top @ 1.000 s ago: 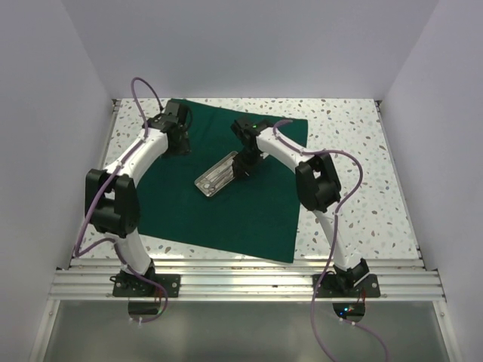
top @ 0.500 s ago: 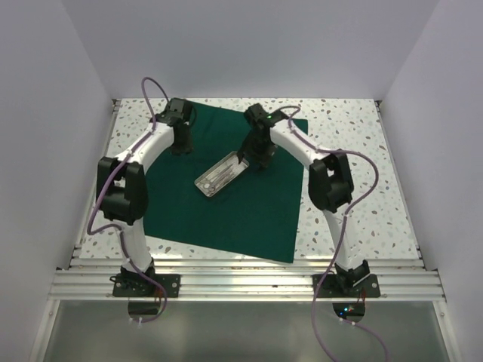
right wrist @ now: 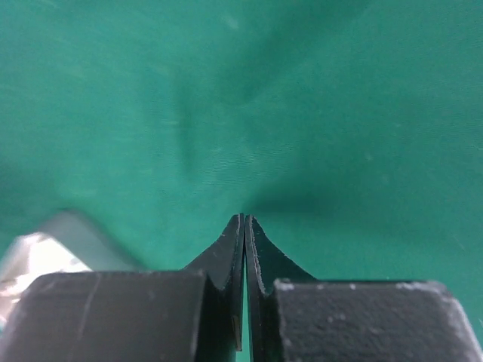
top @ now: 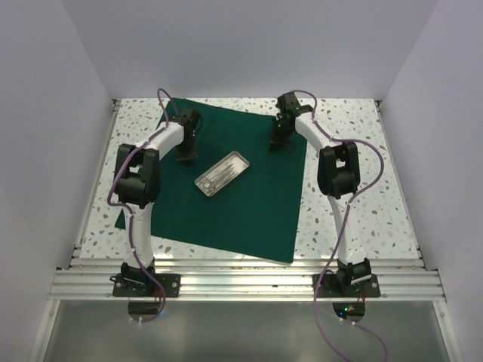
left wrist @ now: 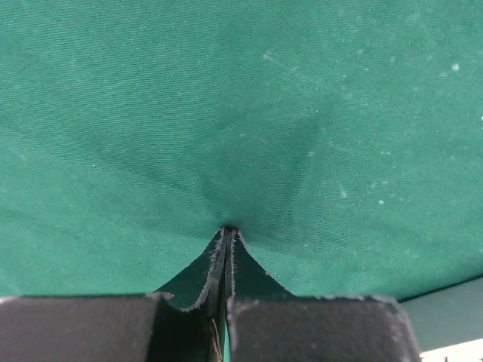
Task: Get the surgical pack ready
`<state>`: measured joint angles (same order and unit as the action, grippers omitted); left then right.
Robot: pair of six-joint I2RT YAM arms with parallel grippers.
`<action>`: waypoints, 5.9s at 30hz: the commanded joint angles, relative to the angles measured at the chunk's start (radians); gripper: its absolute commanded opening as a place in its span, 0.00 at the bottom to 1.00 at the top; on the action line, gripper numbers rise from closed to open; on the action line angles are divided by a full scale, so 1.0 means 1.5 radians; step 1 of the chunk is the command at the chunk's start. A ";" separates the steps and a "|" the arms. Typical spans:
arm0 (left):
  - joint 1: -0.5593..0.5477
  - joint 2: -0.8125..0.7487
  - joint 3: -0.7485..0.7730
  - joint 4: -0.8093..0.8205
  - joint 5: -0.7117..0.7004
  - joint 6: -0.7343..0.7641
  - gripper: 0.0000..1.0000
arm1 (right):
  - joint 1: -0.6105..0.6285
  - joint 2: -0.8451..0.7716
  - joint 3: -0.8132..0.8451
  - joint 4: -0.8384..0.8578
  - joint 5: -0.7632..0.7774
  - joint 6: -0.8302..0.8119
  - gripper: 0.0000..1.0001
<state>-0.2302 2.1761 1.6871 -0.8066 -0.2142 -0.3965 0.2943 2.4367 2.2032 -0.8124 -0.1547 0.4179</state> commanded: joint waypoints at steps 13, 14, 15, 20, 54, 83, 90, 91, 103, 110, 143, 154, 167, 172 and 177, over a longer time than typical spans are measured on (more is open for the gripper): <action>-0.036 0.201 0.233 -0.024 0.181 0.040 0.06 | -0.110 -0.211 -0.462 -0.001 0.069 0.011 0.00; -0.036 0.204 0.246 -0.013 0.182 0.041 0.10 | -0.112 -0.224 -0.480 -0.013 0.064 0.010 0.00; -0.036 0.208 0.251 -0.005 0.180 0.049 0.13 | -0.111 -0.253 -0.508 -0.012 0.050 0.007 0.00; -0.026 0.196 0.280 0.021 0.152 0.078 0.24 | -0.104 -0.327 -0.527 -0.046 0.036 -0.015 0.02; -0.019 -0.520 -0.257 0.015 0.083 -0.144 0.48 | 0.644 -0.588 -0.748 -0.002 0.047 0.059 0.60; -0.018 -0.570 -0.238 -0.028 0.053 -0.119 0.49 | 0.706 -0.482 -0.655 -0.044 0.221 0.073 0.02; -0.018 -0.572 -0.185 -0.054 -0.023 -0.123 0.49 | 0.557 -0.435 -0.426 -0.145 0.294 0.014 0.00; -0.017 -0.577 -0.182 -0.047 -0.027 -0.117 0.49 | 0.514 -0.425 -0.371 -0.145 0.298 0.005 0.00; -0.017 -0.528 -0.181 0.039 -0.020 -0.085 0.48 | 0.294 -0.083 0.115 -0.124 0.326 -0.158 0.00; -0.017 -0.489 -0.193 0.076 -0.001 -0.106 0.46 | 0.243 0.006 0.193 0.015 0.305 -0.195 0.00; -0.017 -0.398 -0.206 0.126 0.007 -0.104 0.45 | 0.190 0.146 0.235 0.217 0.249 -0.203 0.00; -0.017 -0.373 -0.192 0.130 -0.006 -0.095 0.50 | 0.171 0.142 0.251 0.190 0.254 -0.166 0.62; -0.017 -0.095 -0.041 0.049 0.054 -0.060 0.00 | -0.044 -0.098 -0.001 0.005 0.104 0.033 0.00; -0.015 -0.066 -0.055 0.050 0.038 -0.059 0.00 | -0.077 -0.081 -0.044 -0.046 0.091 -0.002 0.00; -0.015 -0.037 -0.077 0.020 0.029 -0.053 0.00 | -0.079 -0.088 -0.122 -0.055 0.091 -0.015 0.00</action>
<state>-0.2619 2.0941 1.5780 -0.7357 -0.1528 -0.4938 0.1490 2.3188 2.0762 -0.8318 0.0181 0.4221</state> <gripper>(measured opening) 0.005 0.009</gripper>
